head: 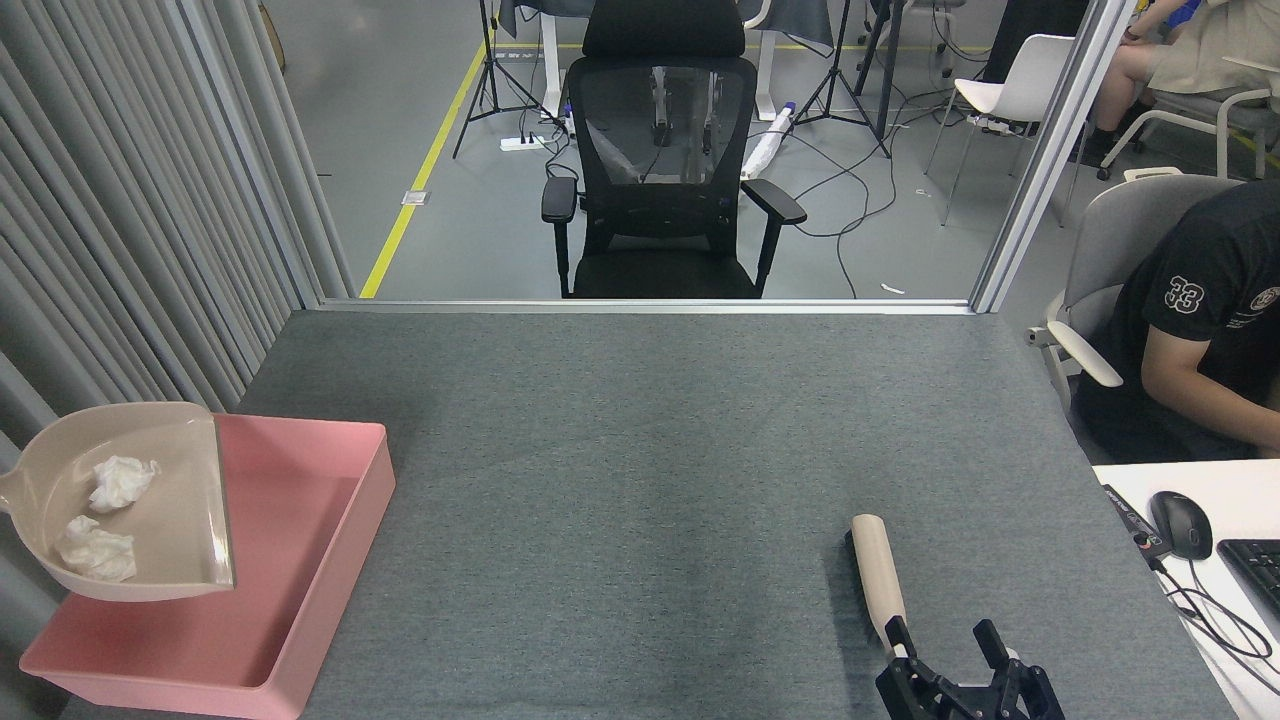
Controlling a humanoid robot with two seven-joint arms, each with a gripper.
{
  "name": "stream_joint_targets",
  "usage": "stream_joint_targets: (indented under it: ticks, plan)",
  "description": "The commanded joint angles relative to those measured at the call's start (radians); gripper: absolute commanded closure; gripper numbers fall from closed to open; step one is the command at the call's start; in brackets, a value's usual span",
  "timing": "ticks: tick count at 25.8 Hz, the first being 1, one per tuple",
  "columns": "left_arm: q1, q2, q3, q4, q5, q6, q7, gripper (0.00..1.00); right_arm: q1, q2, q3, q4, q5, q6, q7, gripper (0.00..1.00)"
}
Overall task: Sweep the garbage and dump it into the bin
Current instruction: 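Tilt the dustpan with the left gripper to dump tissue into the bin, then bring the dustpan back and lower it onto the table with the left gripper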
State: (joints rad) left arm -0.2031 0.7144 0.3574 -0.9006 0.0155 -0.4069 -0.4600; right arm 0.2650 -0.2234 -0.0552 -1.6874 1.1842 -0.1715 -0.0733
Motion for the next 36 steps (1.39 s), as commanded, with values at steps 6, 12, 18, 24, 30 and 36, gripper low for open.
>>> stream_joint_targets:
  ticks: [6,12,18,24,30,36]
  plan:
    - [-0.016,-0.001,0.005,-0.006,-0.144,-0.036,0.044,0.92,0.000,0.001,0.000,0.000,0.000,-0.002,0.000,0.03]
    - [-0.052,-0.004,0.032,-0.008,-0.269,-0.062,0.061,0.92,0.002,0.002,-0.002,0.000,0.000,-0.005,-0.003,0.03]
    - [-0.082,-0.007,0.080,-0.047,-0.365,-0.064,0.061,0.92,0.007,0.002,-0.005,0.000,-0.002,-0.006,-0.005,0.03]
    - [-0.098,-0.010,0.081,-0.035,-0.371,-0.067,0.060,0.92,0.011,0.002,-0.006,0.000,-0.002,-0.002,-0.003,0.03]
    - [-0.107,-0.007,0.083,-0.046,-0.358,-0.056,0.054,0.92,0.011,0.004,-0.008,0.000,-0.002,-0.002,-0.005,0.03]
    - [-0.148,-0.007,0.078,-0.055,-0.236,-0.003,-0.042,0.92,0.011,0.042,-0.011,0.000,-0.002,-0.002,-0.005,0.03]
